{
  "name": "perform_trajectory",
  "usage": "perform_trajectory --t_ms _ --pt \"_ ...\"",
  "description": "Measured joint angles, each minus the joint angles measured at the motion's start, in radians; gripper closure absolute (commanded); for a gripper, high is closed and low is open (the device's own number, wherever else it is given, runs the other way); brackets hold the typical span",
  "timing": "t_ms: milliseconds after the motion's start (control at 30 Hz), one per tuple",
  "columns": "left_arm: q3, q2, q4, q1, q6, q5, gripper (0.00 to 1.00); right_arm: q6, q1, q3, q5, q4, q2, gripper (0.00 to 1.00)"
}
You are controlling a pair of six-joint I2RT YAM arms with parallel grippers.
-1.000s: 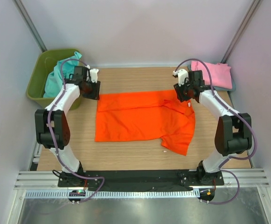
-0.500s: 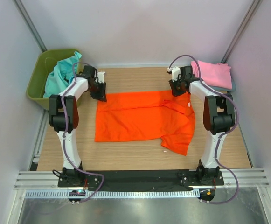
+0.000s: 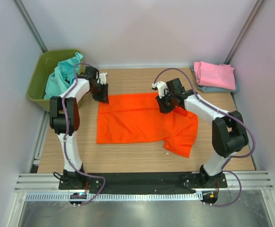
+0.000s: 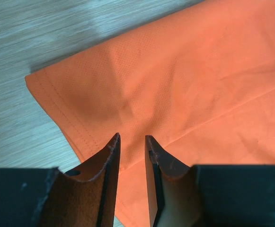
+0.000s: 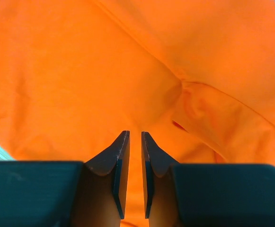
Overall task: Fold and stack the t-shirts
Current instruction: Fold the tshirt
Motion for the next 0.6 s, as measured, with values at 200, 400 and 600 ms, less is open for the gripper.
perform_trajectory --t_ms 200,400,600 --pt "0.005 -0.004 -0.001 0.0 0.0 0.0 0.7 0.019 -0.093 0.0 0.014 0.02 -0.069 0.78" --pt "0.085 0.002 -0.014 0.0 -0.019 0.0 0.7 0.006 -0.237 0.079 0.061 0.059 0.044 0.8" --pt "0.101 0.003 -0.016 -0.001 -0.021 -0.001 0.7 -0.023 -0.234 0.093 0.072 0.047 0.136 0.84"
